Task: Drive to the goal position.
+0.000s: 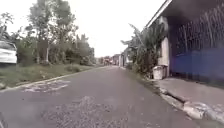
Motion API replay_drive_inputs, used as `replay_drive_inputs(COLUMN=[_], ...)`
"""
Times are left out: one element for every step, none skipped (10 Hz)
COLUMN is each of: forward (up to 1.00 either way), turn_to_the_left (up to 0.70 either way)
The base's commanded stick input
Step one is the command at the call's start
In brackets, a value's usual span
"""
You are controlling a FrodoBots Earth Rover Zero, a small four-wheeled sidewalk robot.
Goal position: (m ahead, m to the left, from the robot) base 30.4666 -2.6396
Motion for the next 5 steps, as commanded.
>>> replay_drive_inputs(forward=[0.7,0.7,0.7,0.7,0.7], turn_to_the_left=[0.0,0.0,0.0,0.0,0.0])
